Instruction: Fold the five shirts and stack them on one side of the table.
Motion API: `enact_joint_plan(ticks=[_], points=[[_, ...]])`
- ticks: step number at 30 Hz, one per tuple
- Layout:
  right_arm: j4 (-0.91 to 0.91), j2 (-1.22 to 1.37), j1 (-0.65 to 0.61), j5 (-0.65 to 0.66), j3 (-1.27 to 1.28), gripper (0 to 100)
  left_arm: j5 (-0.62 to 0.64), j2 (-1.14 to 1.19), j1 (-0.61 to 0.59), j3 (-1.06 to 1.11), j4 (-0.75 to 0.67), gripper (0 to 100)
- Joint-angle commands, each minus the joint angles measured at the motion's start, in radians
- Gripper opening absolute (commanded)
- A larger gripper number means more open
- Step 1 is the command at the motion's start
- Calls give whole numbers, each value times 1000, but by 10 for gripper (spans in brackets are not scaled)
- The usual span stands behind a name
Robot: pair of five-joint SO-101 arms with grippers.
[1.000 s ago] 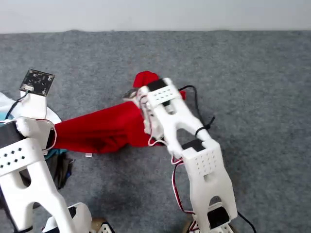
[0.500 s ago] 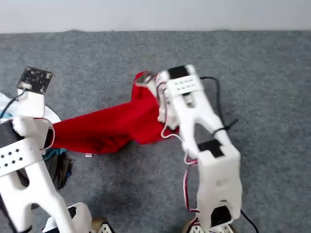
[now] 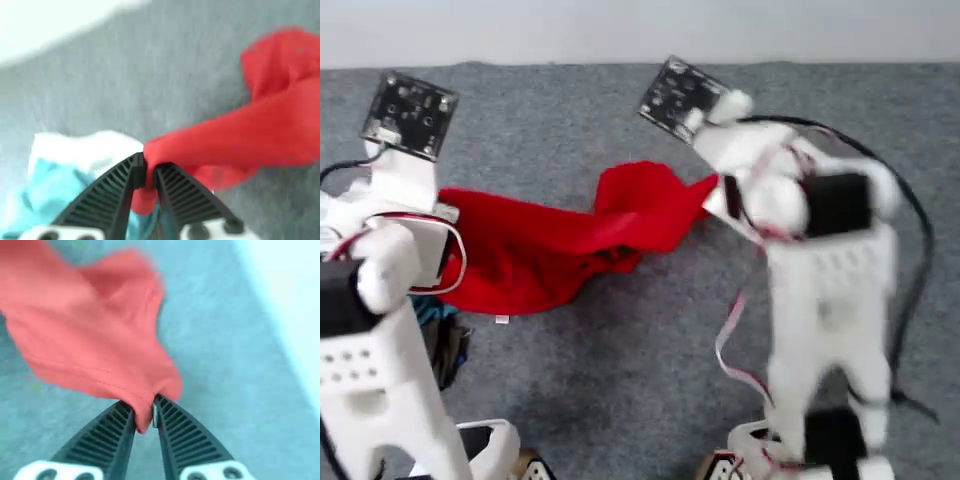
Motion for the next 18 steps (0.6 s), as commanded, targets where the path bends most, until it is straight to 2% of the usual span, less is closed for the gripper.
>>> enact_joint_plan(ticks=[1,3,7,18], points=[[-50,-176,58,21,-8,10,5,-2,78,-143,-28,13],[-88,-240,104,68,-8,10,-32,-2,103,-173,-49,13],[-191,-354,185,146,-8,10,-190,-2,112,-202,-75,13],[-526,-519,311,264,-8,10,-215,-2,106,-317,-87,13]])
